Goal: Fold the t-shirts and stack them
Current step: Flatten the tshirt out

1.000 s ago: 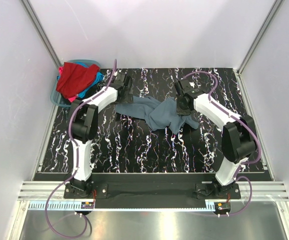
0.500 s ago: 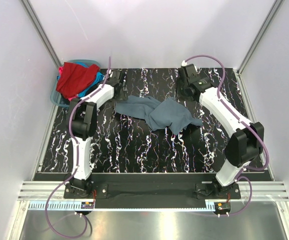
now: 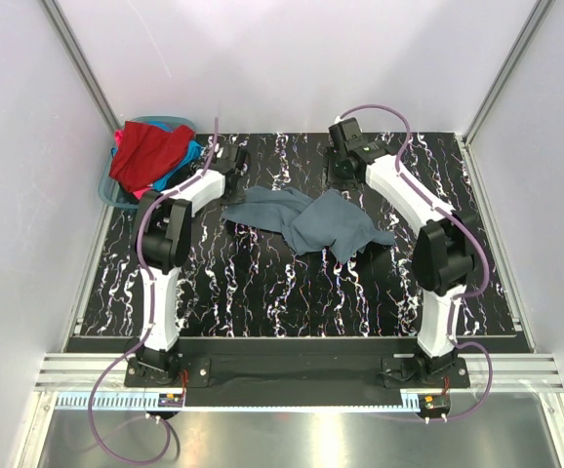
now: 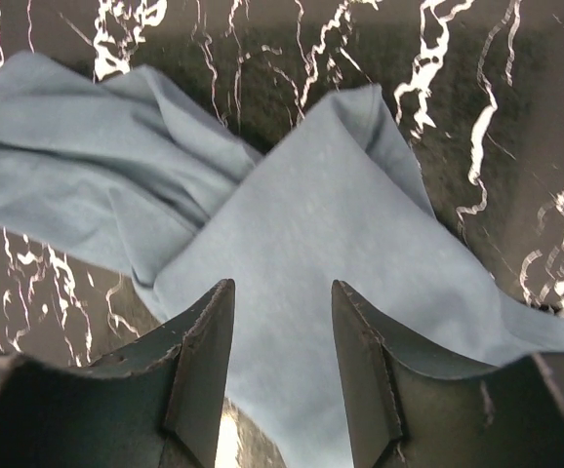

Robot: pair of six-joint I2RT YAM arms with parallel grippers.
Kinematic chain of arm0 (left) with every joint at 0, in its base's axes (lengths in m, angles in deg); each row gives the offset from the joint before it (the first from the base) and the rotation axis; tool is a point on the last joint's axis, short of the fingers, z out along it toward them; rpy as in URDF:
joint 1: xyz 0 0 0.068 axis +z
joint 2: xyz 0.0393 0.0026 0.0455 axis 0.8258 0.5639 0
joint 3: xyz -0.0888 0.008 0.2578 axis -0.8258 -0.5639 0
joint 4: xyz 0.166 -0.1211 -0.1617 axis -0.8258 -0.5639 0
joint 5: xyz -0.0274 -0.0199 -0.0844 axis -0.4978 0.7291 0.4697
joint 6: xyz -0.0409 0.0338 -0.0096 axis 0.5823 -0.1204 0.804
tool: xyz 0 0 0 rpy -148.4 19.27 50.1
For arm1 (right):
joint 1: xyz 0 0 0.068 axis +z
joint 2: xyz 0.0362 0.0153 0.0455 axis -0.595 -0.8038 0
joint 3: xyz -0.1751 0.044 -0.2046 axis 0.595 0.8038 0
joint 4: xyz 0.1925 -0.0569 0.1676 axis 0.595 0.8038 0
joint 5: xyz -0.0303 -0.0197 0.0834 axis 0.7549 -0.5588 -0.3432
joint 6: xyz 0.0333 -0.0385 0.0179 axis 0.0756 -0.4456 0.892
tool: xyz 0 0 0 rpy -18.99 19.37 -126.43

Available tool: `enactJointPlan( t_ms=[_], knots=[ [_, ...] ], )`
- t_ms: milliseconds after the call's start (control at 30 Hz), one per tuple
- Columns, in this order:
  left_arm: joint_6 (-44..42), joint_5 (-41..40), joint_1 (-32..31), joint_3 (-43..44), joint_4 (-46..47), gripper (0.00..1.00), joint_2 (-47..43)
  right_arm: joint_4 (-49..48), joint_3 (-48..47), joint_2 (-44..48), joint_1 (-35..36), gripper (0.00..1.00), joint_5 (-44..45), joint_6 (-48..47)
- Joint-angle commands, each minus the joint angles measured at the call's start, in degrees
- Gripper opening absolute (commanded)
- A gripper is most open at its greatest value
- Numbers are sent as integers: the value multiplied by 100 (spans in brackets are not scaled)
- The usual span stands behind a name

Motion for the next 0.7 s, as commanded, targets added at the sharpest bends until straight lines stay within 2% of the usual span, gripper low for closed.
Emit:
enactJointPlan(
  t_ms=[0,33,67,467,600,633,667],
  knots=[
    [77,28,5,-262,84,23,-189,-93,-501,-225,54,52,6,84],
    [104,28,5,-306,137,3,-250,-84,-536,-391,54,52,41,128],
    [122,28,-3,-402,146,0,-329,-93,-571,-479,54,52,68,146],
    [104,-210,5,-1747,541,0,-2315,-66,-1274,-1771,54,52,306,172],
    [96,-139,-47,-2073,577,0,-2509,-66,-1529,-2062,54,52,331,137],
    [96,-147,-65,-2126,577,0,-2510,-66,-1573,-2167,45,50,358,111],
    [113,-147,-82,-2222,577,0,-2527,-66,-1609,-2202,45,41,384,84]
  ],
)
